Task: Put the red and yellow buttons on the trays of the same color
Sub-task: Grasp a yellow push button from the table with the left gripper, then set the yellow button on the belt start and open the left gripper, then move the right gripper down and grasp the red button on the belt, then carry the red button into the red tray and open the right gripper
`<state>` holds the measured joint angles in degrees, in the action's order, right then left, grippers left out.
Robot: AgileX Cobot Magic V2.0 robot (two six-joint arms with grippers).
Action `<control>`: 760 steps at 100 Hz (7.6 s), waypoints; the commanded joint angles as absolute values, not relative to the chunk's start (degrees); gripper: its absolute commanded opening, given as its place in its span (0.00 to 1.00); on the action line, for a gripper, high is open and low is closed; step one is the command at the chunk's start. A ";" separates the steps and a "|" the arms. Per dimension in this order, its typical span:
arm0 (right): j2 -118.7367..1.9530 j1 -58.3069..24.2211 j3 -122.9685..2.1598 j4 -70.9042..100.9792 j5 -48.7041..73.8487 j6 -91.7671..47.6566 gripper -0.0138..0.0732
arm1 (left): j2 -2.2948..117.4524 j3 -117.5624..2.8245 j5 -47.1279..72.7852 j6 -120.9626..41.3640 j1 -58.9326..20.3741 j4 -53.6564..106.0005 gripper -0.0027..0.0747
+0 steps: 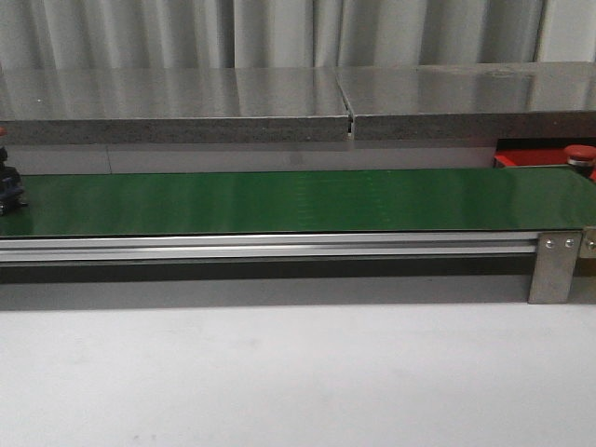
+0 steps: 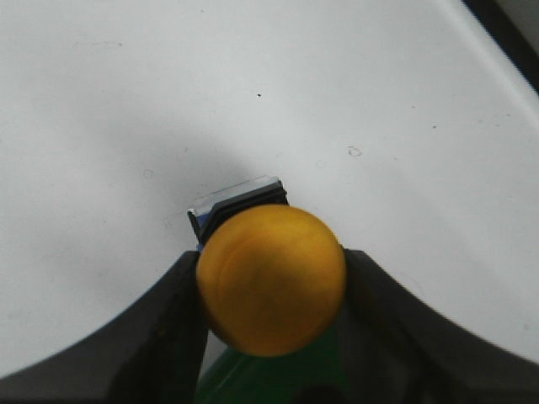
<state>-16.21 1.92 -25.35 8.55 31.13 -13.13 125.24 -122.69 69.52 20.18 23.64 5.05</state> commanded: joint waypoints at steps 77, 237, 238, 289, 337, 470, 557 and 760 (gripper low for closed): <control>-16.69 1.85 -26.83 9.02 26.87 -13.55 0.08 | 104.64 -107.49 70.17 18.66 16.54 5.95 0.32; -16.69 1.85 -26.83 9.02 26.87 -13.55 0.08 | 90.12 -87.32 48.61 0.00 10.04 6.60 0.05; -16.69 1.85 -26.83 9.02 26.87 -13.55 0.08 | 89.62 -87.14 48.43 -0.52 9.88 6.73 0.00; -16.69 1.85 -26.83 9.02 26.87 -13.55 0.08 | 73.82 -67.72 37.69 -12.17 2.00 14.93 0.01; -16.69 1.85 -26.83 9.02 26.87 -13.55 0.08 | 57.61 -51.59 33.50 -12.40 -3.96 14.93 0.01; -47.36 -9.73 -48.39 9.02 31.42 -13.55 0.19 | 28.68 -33.66 30.75 -12.40 -5.27 15.65 0.01; -100.30 -19.88 -99.32 12.25 66.28 -27.65 0.86 | 28.78 -33.66 30.75 -12.40 -5.27 15.65 0.01; -92.55 13.75 -92.62 13.75 53.71 -20.29 0.28 | 28.78 -33.66 30.75 -12.40 -5.27 15.65 0.01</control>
